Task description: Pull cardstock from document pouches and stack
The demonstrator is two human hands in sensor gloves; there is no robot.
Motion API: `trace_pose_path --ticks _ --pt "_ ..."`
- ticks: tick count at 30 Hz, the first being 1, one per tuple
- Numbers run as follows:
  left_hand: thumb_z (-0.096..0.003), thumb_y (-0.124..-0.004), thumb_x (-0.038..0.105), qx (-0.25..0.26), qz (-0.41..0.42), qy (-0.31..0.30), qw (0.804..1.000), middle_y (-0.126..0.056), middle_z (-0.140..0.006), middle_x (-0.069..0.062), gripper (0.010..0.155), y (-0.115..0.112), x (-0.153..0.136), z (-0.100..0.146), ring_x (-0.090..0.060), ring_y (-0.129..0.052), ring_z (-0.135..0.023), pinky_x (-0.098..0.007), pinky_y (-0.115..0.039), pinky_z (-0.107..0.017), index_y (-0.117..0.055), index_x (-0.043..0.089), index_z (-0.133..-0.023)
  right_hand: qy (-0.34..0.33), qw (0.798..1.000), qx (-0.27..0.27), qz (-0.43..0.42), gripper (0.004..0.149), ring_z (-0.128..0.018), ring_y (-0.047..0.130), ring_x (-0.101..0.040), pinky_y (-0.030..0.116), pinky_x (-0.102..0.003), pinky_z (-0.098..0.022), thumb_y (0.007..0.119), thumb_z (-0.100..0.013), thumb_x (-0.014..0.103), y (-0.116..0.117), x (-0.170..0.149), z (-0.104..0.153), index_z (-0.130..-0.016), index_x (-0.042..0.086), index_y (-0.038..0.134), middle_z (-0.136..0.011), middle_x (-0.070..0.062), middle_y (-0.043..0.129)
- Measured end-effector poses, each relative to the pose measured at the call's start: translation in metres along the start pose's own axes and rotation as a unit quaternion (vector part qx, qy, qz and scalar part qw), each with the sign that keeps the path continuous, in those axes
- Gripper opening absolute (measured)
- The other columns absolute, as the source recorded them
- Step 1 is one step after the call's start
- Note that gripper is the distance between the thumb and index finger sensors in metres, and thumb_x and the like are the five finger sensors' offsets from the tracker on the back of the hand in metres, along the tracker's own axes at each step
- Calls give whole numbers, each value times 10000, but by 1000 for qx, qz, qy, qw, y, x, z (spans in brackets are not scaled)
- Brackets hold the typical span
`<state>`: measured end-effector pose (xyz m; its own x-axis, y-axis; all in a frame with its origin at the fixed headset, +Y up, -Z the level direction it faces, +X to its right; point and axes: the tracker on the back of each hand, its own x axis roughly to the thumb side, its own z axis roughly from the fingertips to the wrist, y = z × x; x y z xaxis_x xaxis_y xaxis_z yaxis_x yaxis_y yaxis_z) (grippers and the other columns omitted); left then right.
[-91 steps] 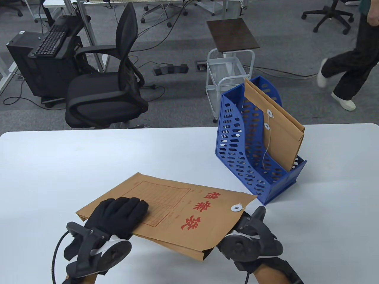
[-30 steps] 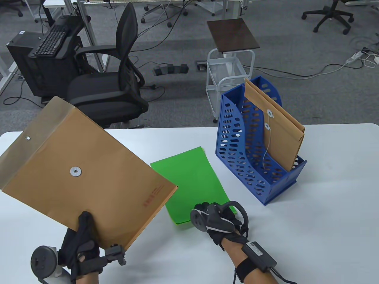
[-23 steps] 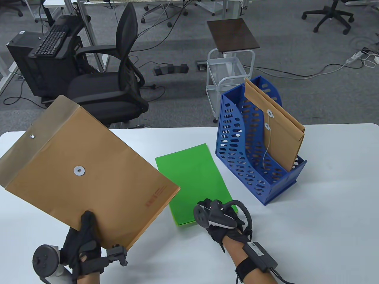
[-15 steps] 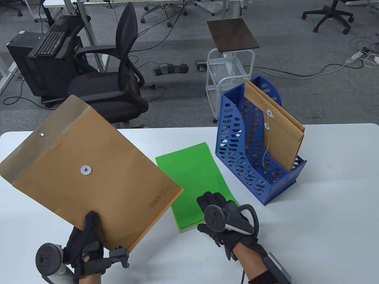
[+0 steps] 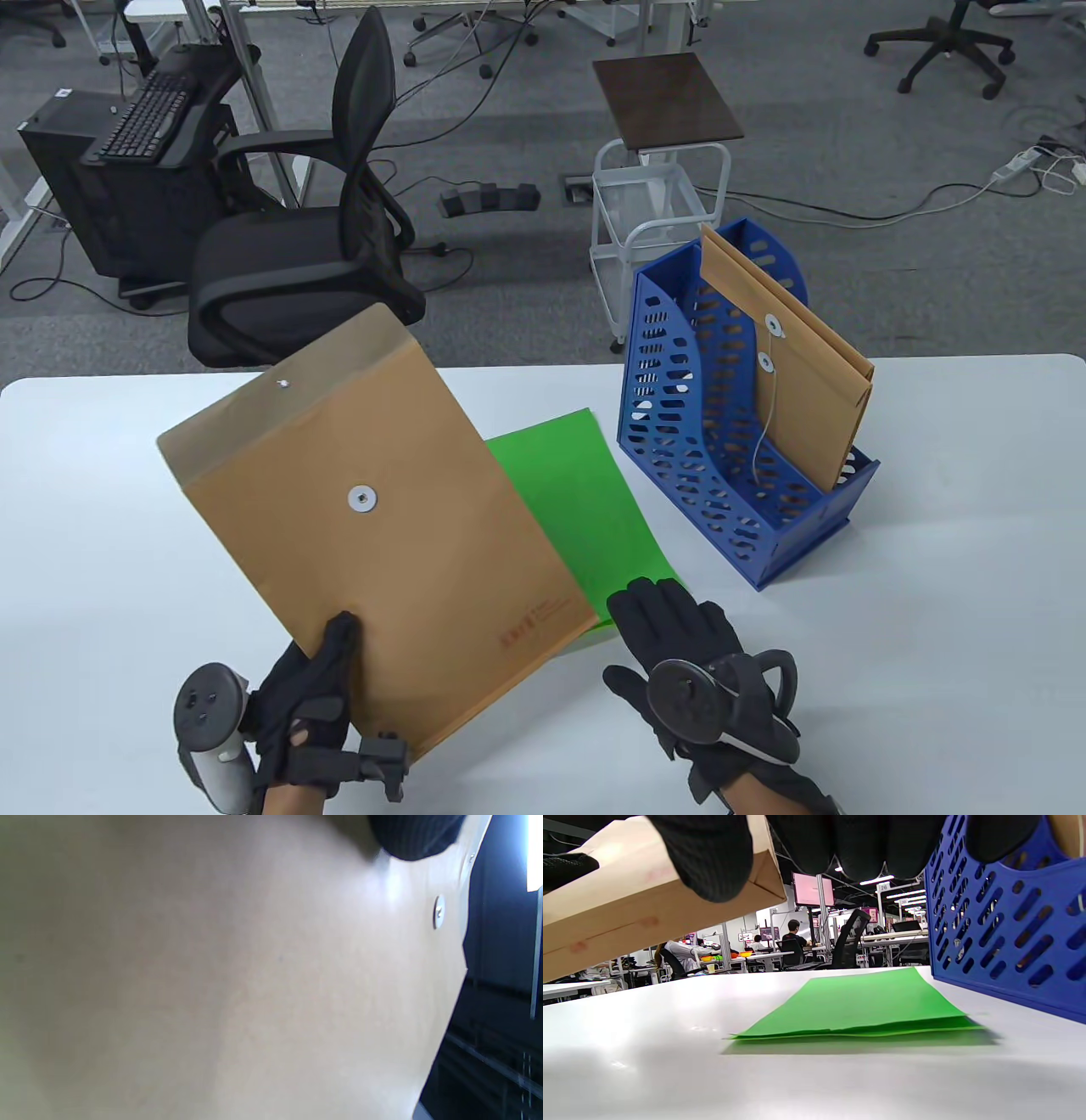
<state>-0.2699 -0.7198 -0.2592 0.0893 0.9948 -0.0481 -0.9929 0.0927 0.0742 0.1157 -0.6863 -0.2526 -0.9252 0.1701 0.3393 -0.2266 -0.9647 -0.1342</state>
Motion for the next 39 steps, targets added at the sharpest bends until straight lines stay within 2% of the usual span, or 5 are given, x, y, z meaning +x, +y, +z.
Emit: trace_pose_path --ticks 10,16,29,33,39 --pt "-495 -728 505 5 -130 94 987 -1079 -622 47 464 60 52 -44 -126 -1096 -418 -333 -919 -384 -873 284 -876 -6 1000 -4 -19 690 -997 690 -380 611 -647 -658 808 -454 543 0 -3 0 -1044 213 669 -1127 -91 688" --pt "-505 -731 497 -6 -166 263 950 -1078 -614 47 464 92 13 -63 -120 -1095 -402 -324 -920 -373 -868 271 -887 -9 999 5 -40 679 -990 704 -376 619 -642 -655 806 -456 541 6 -3 -3 -1037 212 680 -1118 -89 704" --pt "-410 -718 713 148 -524 399 737 -915 -923 13 786 96 -20 -73 -182 -986 -746 -424 -807 -604 -641 283 -1064 -3 999 10 -50 677 -991 698 -380 614 -647 -655 803 -459 539 7 -6 -2 -1037 208 681 -1119 -93 701" --pt "-423 -704 694 158 -514 312 783 -826 -1030 6 763 90 8 -68 -223 -903 -892 -470 -746 -675 -593 315 -1076 -6 999 8 -47 678 -991 700 -380 616 -645 -655 802 -459 541 7 -5 -2 -1037 209 681 -1119 -92 703" --pt "-441 -684 673 104 -388 -55 914 -693 -1128 41 691 13 82 -27 -209 -755 -1042 -497 -652 -768 -619 365 -1056 -11 999 2 -41 692 -991 699 -379 623 -641 -653 802 -458 543 6 -4 -1 -1048 213 656 -1125 -93 688"
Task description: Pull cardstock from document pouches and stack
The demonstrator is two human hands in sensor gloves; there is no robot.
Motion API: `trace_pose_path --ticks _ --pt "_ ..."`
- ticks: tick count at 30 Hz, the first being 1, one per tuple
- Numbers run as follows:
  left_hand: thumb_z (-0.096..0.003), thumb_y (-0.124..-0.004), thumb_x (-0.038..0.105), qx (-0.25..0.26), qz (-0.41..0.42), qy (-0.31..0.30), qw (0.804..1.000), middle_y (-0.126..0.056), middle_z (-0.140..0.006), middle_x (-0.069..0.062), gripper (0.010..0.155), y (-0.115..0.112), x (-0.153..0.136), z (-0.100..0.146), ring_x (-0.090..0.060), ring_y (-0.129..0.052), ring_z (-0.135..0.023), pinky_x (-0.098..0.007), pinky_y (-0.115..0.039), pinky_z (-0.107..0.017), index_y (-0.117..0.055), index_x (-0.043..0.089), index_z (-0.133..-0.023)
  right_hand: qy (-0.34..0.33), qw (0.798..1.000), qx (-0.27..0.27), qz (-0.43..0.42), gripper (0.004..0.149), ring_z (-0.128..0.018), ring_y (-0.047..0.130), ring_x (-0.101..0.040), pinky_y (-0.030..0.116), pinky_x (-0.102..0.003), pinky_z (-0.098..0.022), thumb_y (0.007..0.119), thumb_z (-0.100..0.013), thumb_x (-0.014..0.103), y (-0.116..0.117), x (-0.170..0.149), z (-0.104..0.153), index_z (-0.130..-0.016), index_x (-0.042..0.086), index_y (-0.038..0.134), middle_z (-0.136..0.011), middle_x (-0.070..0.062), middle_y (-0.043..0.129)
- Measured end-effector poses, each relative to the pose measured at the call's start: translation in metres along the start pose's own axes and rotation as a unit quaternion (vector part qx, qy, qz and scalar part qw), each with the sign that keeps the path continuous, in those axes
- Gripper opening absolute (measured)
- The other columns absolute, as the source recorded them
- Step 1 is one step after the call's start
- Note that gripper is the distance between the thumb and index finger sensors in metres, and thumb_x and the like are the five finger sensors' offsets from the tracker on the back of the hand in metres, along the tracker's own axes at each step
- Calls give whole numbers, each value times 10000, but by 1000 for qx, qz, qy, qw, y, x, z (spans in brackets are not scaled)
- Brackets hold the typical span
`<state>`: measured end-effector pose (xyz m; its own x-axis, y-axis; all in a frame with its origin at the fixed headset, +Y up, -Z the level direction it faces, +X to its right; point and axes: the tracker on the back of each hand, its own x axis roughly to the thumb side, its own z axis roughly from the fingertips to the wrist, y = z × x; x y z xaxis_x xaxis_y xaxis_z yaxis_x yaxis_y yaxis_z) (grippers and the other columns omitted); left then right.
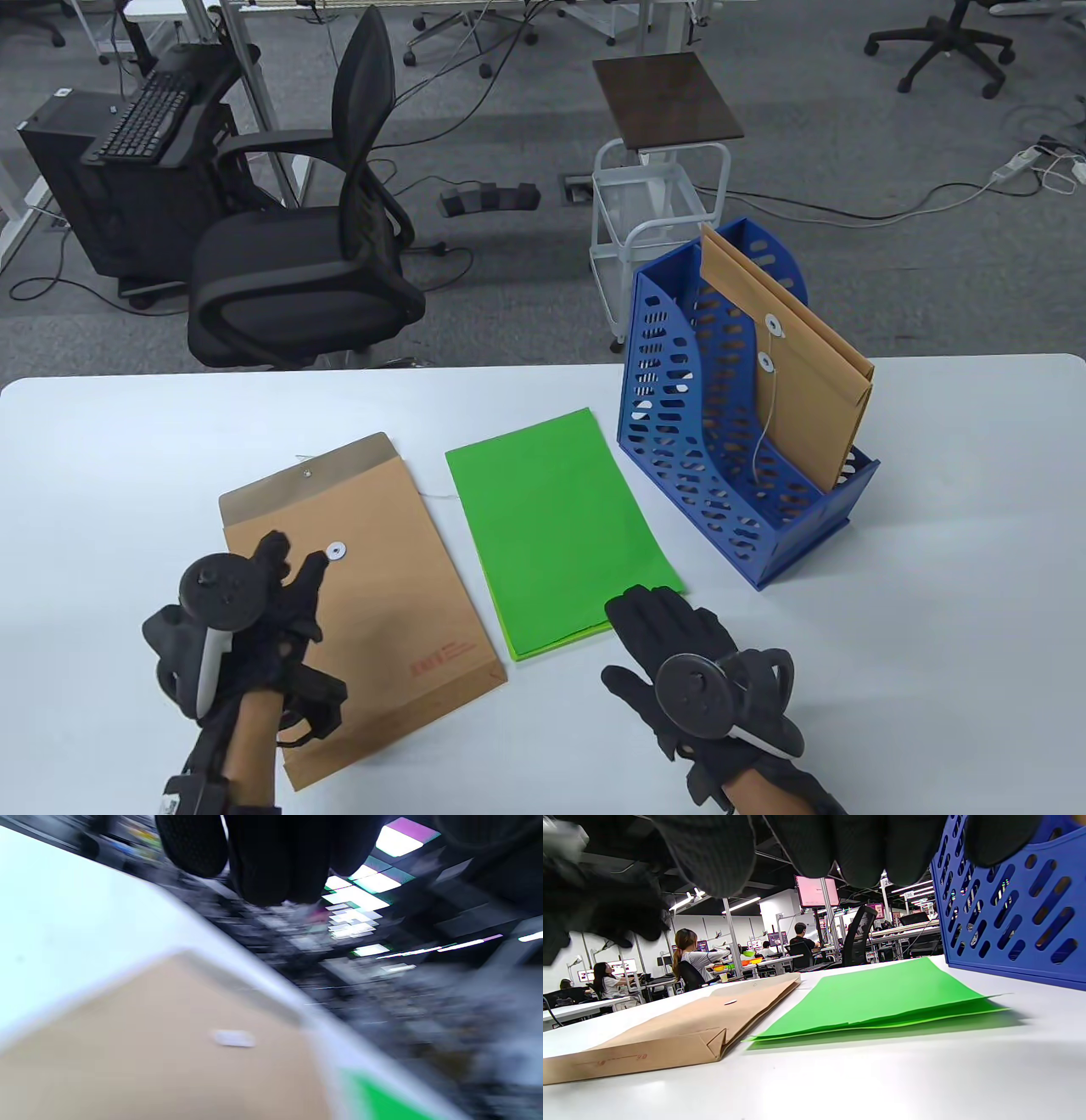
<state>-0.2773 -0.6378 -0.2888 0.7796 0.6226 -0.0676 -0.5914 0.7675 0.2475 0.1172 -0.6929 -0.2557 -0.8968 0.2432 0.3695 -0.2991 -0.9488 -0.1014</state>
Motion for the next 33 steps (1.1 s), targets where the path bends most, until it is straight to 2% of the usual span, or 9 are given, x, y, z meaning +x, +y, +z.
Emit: trace_pose_path --ticks 1,4,8,10,17,24,28,30,33 --pt "-450 -675 674 21 62 -81 995 -595 -1175 49 681 -6 18 17 -199 -656 -1099 -494 -593 -807 -605 383 -1061 2 1000 -2 -2 697 -989 703 -378 624 -641 -652 802 -457 543 -1 -1 1 -1051 212 650 -1125 -94 689" --pt "-451 -681 665 54 145 -169 973 -598 -1175 67 656 -33 45 50 -189 -649 -1106 -504 -574 -817 -633 391 -1045 8 1000 -7 -16 701 -976 721 -391 633 -639 -647 802 -458 542 -2 -4 1 -1054 212 642 -1121 -94 696" --pt "-444 -683 671 34 60 -154 986 -670 -1141 65 645 -81 39 60 -192 -724 -1063 -502 -635 -779 -670 390 -1024 21 999 -11 -38 751 -897 821 -417 680 -622 -620 801 -457 544 -3 -9 2 -1087 237 532 -1089 -100 746" --pt "-455 -686 657 -25 14 -146 989 -665 -1142 54 637 -94 30 59 -202 -713 -1066 -506 -618 -786 -667 377 -1027 29 999 -12 -43 770 -913 797 -425 669 -627 -627 800 -456 547 -4 -11 1 -1096 244 495 -1102 -104 722" --pt "-453 -686 655 12 43 -120 992 -700 -1123 46 643 -82 20 58 -207 -745 -1044 -504 -637 -773 -670 366 -1027 85 990 -18 -109 837 -1020 618 -440 578 -664 -669 787 -468 556 -21 -27 -2 -1121 273 344 -1205 -103 482" --pt "-455 -686 656 21 81 -138 987 -702 -1123 43 647 -71 27 63 -209 -747 -1043 -507 -636 -774 -669 361 -1031 162 965 -119 -166 896 -1058 482 -454 510 -680 -689 775 -479 568 -79 -62 -20 -1119 270 223 -1211 -134 356" --pt "-457 -683 657 27 76 -147 986 -703 -1123 45 643 -68 30 64 -208 -748 -1043 -505 -638 -774 -668 366 -1030 196 936 -189 -225 923 -1007 617 -461 587 -680 -645 780 -483 562 -115 -90 -24 -1100 285 152 -1210 -126 354" --pt "-457 -684 657 26 80 -149 985 -716 -1117 45 644 -67 30 65 -210 -762 -1035 -506 -645 -770 -672 363 -1029 222 934 -207 -188 908 -855 836 -402 716 -603 -577 771 -487 573 -132 -103 -25 -1107 275 179 -1191 -131 456" --pt "-456 -685 657 24 87 -148 985 -753 -1096 45 644 -66 31 66 -207 -798 -1012 -504 -667 -757 -684 354 -1024 253 925 -218 -180 897 -730 930 -367 763 -565 -529 779 -485 569 -151 -119 -32 -1111 253 220 -1098 -111 685"
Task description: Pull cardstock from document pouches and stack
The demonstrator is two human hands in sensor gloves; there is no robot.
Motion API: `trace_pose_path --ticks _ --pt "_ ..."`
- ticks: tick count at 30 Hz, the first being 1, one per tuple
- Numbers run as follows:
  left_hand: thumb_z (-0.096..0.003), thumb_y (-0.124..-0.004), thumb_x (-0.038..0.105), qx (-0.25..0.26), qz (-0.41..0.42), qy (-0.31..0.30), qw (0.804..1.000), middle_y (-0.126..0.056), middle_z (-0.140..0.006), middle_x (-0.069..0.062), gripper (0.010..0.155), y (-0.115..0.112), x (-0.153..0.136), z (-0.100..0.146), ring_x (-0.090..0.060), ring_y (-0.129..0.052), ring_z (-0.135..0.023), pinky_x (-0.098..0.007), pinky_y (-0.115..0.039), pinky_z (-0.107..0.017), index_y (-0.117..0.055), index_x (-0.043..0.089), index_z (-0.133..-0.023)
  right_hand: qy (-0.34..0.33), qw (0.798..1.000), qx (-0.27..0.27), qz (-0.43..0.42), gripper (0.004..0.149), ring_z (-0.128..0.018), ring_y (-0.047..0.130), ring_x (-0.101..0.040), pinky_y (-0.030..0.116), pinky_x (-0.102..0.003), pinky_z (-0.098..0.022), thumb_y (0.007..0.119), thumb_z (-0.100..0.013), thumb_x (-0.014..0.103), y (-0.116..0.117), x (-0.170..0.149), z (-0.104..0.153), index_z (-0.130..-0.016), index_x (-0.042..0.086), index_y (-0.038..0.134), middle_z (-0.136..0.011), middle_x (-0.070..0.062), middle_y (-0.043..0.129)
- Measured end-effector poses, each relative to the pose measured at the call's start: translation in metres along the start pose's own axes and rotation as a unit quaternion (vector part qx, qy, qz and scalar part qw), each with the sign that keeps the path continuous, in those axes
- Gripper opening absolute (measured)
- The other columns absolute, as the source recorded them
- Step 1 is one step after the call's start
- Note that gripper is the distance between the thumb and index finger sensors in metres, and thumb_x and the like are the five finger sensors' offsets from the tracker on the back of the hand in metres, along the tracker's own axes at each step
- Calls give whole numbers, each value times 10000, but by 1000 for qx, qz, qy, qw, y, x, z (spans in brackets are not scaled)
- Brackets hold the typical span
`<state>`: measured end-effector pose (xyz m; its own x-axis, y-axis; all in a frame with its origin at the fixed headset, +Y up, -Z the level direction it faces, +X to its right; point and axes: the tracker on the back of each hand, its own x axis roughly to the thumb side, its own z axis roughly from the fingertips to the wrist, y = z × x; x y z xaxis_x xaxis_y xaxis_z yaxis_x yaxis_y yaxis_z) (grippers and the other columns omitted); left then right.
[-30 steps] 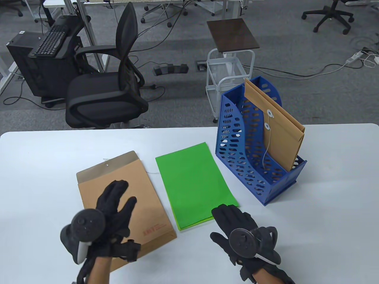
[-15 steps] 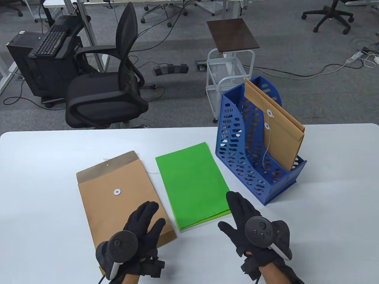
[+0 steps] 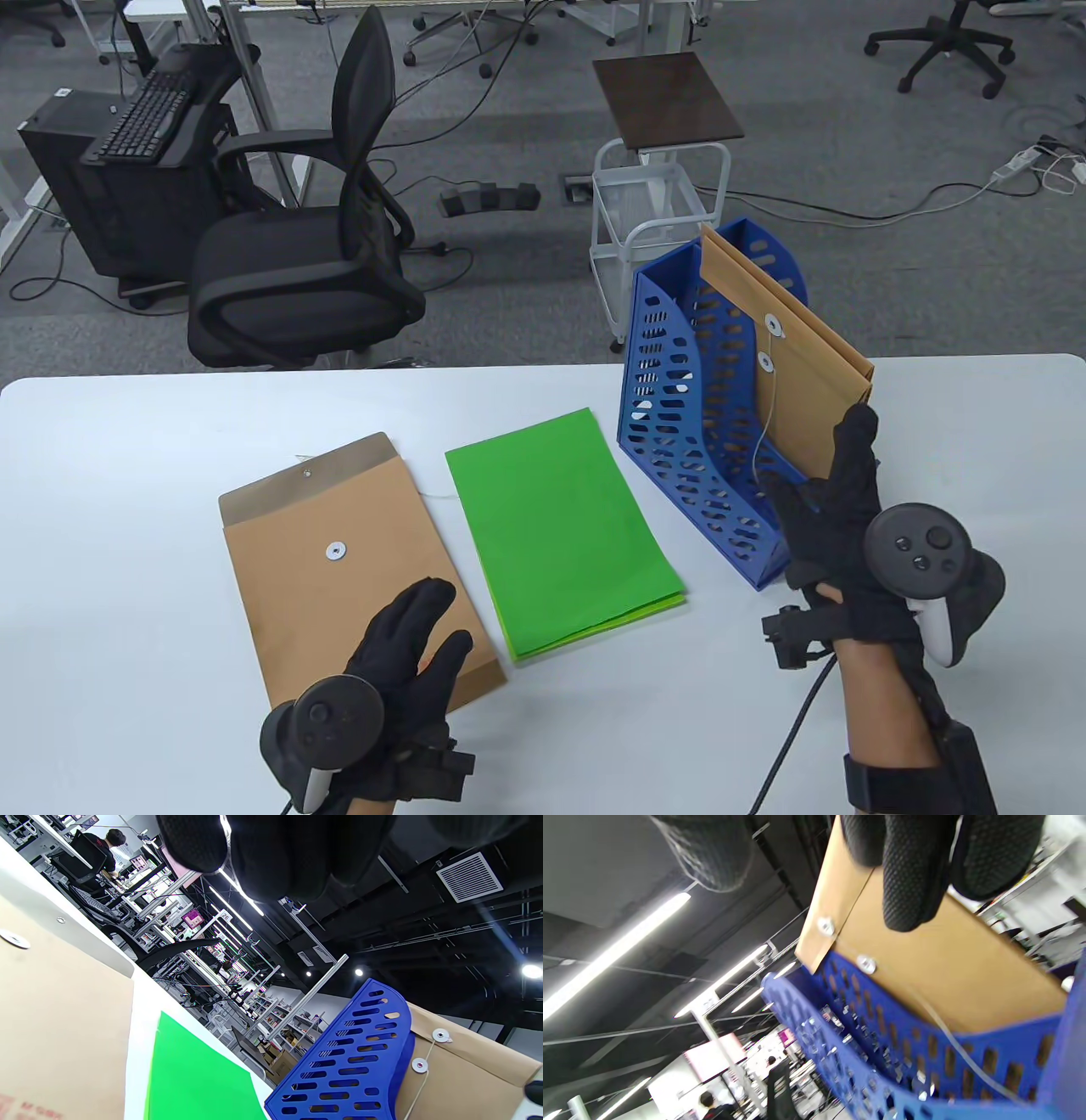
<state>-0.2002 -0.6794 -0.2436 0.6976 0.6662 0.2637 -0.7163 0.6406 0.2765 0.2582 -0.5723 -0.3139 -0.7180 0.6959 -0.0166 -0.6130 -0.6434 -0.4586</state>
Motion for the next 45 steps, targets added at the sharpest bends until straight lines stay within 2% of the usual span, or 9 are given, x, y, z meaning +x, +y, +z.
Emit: trace_pose_path --ticks 4,12,16,19,23,28,32,37,45 --pt "-457 -684 657 -1 -3 0 1000 -760 -1092 44 638 0 0 0 -209 -804 -1007 -503 -672 -754 -686 360 -1022 23 999 -6 24 895 -664 969 -348 782 -549 -505 784 -485 566 -9 1 -17 -1110 231 238 -990 -106 808" --pt "-457 -684 659 -6 -7 6 1000 -769 -1086 44 640 -2 -1 0 -209 -813 -1001 -502 -679 -750 -692 356 -1020 26 997 9 77 862 -729 938 -373 775 -555 -511 781 -490 577 -6 12 -19 -1127 233 313 -1048 -113 760" --pt "-458 -684 660 -7 -9 10 1000 -775 -1083 41 638 -2 -1 1 -211 -818 -997 -504 -681 -748 -698 354 -1018 1 996 -21 87 762 -641 974 -338 825 -486 -420 794 -487 558 -6 18 -11 -1113 256 481 -1008 -116 790" --pt "-458 -684 658 -20 -11 16 1000 -823 -1050 42 625 -4 -2 0 -205 -864 -960 -498 -709 -730 -725 350 -1001 -40 992 -47 107 684 -631 949 -288 835 -424 -404 794 -486 559 -3 23 -3 -1075 267 606 -1089 -129 647" --pt "-456 -685 659 -26 -21 16 999 -841 -1035 43 624 -7 -3 0 -207 -884 -943 -496 -722 -721 -732 351 -996 -68 997 -32 34 590 -524 1004 -229 871 -382 -338 821 -472 544 5 15 -7 -977 245 766 -1074 -90 721" --pt "-459 -685 657 -30 -23 22 999 -846 -1031 42 621 -9 -3 -1 -204 -895 -931 -492 -730 -714 -737 347 -994 41 968 44 -244 627 -517 1008 -261 862 -422 -346 891 -441 518 23 -39 -31 -970 203 776 -1057 -94 747" --pt "-458 -684 659 -32 -30 24 999 -848 -1029 44 623 -10 -3 -2 -203 -898 -928 -490 -734 -712 -736 348 -995 105 974 53 -196 665 -588 999 -263 857 -438 -407 895 -441 524 39 -82 -46 -1006 217 725 -1069 -94 736" --pt "-458 -683 659 -41 -36 28 998 -851 -1027 45 621 -12 -4 -4 -202 -899 -926 -489 -736 -711 -738 350 -993 194 959 81 -189 561 -596 1021 -292 861 -471 -416 867 -481 423 56 -109 -56 -971 165 772 -1016 -138 805" --pt "-457 -684 659 -34 -31 32 998 -852 -1026 43 618 -9 -6 -5 -203 -902 -923 -488 -739 -709 -742 351 -990 164 956 64 -234 450 -644 1033 -329 877 -488 -449 844 -490 342 42 -107 -60 -899 156 871 -945 -153 893"
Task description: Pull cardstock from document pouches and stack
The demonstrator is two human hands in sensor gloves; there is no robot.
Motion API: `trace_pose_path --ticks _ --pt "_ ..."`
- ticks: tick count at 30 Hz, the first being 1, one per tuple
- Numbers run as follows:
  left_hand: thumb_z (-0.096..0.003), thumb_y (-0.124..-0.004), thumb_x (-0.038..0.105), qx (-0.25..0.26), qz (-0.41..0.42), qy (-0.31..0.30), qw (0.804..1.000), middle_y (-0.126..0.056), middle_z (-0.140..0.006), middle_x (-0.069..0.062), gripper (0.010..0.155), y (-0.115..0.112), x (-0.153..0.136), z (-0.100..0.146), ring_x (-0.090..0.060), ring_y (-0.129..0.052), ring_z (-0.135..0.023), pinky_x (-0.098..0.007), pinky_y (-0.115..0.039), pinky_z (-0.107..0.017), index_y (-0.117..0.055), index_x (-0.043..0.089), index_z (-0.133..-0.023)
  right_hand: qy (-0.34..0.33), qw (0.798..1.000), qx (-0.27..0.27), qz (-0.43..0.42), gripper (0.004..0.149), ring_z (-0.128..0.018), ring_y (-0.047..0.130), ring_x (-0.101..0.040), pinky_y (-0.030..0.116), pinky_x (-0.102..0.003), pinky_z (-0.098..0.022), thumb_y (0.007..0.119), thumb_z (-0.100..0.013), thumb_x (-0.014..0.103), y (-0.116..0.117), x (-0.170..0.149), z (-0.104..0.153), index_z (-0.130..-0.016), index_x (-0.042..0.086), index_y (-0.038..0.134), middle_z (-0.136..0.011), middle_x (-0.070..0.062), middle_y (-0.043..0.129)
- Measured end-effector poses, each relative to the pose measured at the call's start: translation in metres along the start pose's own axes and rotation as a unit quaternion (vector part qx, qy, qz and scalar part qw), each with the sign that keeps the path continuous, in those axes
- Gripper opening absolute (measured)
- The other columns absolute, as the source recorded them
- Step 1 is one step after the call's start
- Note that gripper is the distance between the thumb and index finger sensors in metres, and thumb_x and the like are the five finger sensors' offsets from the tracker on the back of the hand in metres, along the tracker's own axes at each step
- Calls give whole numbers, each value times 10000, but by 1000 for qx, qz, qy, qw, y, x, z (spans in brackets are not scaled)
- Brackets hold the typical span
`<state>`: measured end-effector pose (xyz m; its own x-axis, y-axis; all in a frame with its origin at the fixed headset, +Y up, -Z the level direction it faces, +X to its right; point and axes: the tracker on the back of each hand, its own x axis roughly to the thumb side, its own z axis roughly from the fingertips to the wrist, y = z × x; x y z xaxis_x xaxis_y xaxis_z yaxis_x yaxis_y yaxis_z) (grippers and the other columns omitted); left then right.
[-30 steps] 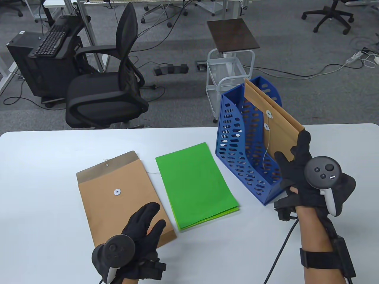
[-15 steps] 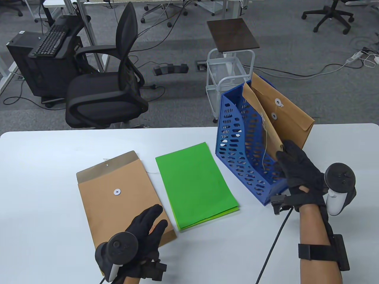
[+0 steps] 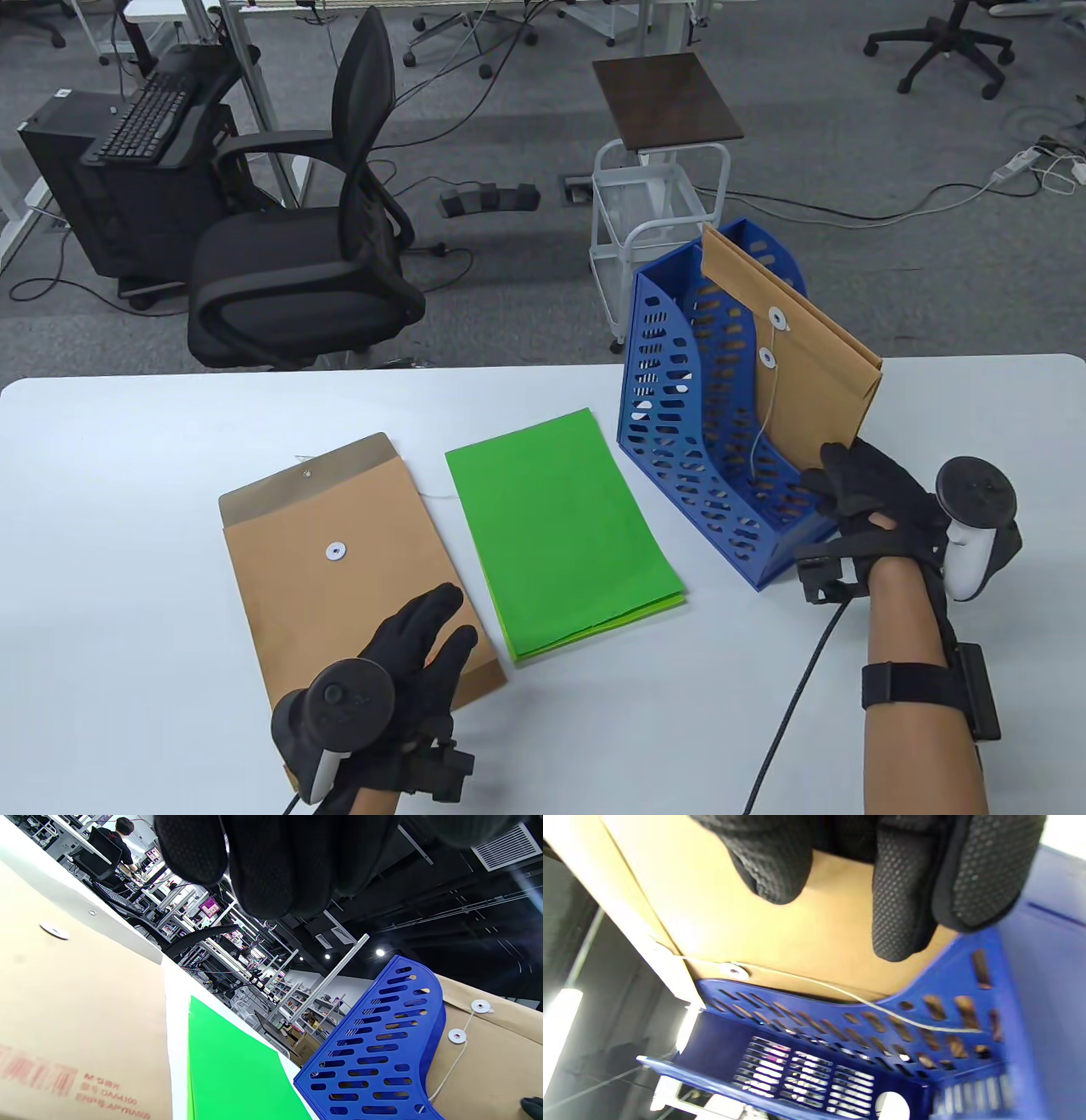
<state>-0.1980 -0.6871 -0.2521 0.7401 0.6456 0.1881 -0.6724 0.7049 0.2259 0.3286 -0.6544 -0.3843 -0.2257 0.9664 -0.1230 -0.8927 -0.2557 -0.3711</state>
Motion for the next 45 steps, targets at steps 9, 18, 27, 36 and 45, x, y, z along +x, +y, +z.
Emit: trace_pose_path --ticks 9,18,27,36,45 --pt "-458 -683 658 4 11 0 1000 -858 -1021 43 616 3 -1 2 -204 -906 -920 -489 -740 -706 -749 346 -986 -111 993 -26 -6 452 -612 1063 -324 907 -482 -426 856 -483 330 -14 62 29 -887 129 877 -913 -182 909" --pt "-458 -682 659 9 22 10 1000 -864 -1017 43 614 7 -4 2 -202 -909 -917 -488 -742 -705 -756 345 -981 -277 957 -66 49 449 -591 1075 -317 913 -481 -408 855 -486 335 -12 150 96 -888 137 876 -896 -178 922" --pt "-459 -682 659 15 42 19 999 -860 -1020 46 615 11 -9 2 -198 -907 -920 -486 -742 -707 -752 346 -983 -443 890 -61 87 444 -549 1098 -299 923 -470 -385 849 -487 341 15 207 173 -880 138 886 -873 -171 945" --pt "-442 -675 694 19 134 48 990 -740 -1107 29 726 22 -26 1 -221 -794 -1014 -506 -680 -748 -600 340 -1071 -424 903 54 40 480 -469 1074 -230 890 -423 -363 790 -506 363 88 168 195 -942 163 811 -789 -59 1002" --pt "-366 -760 762 -24 240 -14 970 -720 -1119 86 869 30 -26 1 -176 -795 -1027 -474 -701 -755 -506 369 -1098 -316 914 242 -82 477 -441 1072 -216 890 -416 -346 779 -521 355 119 118 178 -957 162 792 -767 -64 985"
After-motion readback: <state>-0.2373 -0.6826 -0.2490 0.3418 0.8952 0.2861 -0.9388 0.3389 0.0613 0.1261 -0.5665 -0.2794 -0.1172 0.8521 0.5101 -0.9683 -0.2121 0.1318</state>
